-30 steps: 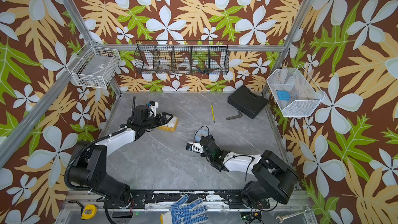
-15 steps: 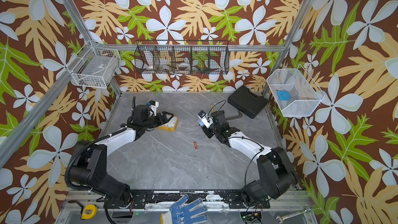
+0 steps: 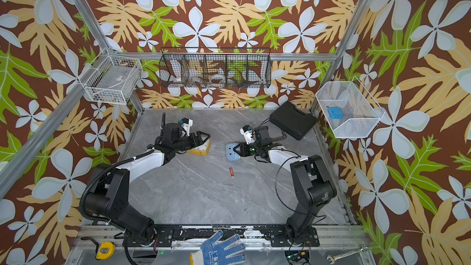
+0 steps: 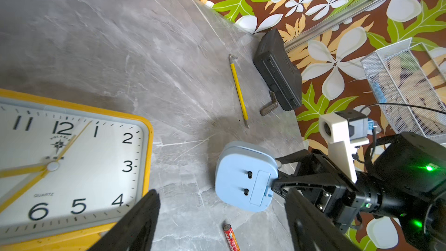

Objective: Insert the battery into the alarm
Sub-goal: Adjust the alarm at the center of the board.

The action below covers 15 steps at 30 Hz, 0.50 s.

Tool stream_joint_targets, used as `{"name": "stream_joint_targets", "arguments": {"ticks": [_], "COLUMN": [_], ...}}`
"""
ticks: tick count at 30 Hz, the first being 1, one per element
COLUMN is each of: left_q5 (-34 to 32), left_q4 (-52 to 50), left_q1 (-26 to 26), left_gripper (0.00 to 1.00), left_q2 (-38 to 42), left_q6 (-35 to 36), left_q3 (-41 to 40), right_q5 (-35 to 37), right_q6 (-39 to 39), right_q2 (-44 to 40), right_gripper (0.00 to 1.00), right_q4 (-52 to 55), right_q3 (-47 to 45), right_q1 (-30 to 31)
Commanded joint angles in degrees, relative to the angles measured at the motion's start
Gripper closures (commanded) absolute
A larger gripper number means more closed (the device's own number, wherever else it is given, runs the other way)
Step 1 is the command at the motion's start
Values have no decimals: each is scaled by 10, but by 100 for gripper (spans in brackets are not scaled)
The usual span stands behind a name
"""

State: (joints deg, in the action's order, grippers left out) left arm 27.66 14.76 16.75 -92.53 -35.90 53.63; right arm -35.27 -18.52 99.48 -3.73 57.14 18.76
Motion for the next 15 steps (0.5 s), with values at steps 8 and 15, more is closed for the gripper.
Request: {"name": "stream_joint_targets", "arguments": {"ticks": [8, 15], "left_q5": [4, 16], "left_q4": [9, 10], "left_q1": [34, 46], "left_gripper": [17, 17], "left_q2": [-55, -94], "left_q6": [-21, -46], "left_q3": [64, 96], "right_q5": [-133, -164], "right_q6": [-51, -7], "right_q2": [81, 150], "right_gripper": [58, 55], "right_q4": [62, 167], "right_q3": [65, 143], "right_q1": [-53, -88]}}
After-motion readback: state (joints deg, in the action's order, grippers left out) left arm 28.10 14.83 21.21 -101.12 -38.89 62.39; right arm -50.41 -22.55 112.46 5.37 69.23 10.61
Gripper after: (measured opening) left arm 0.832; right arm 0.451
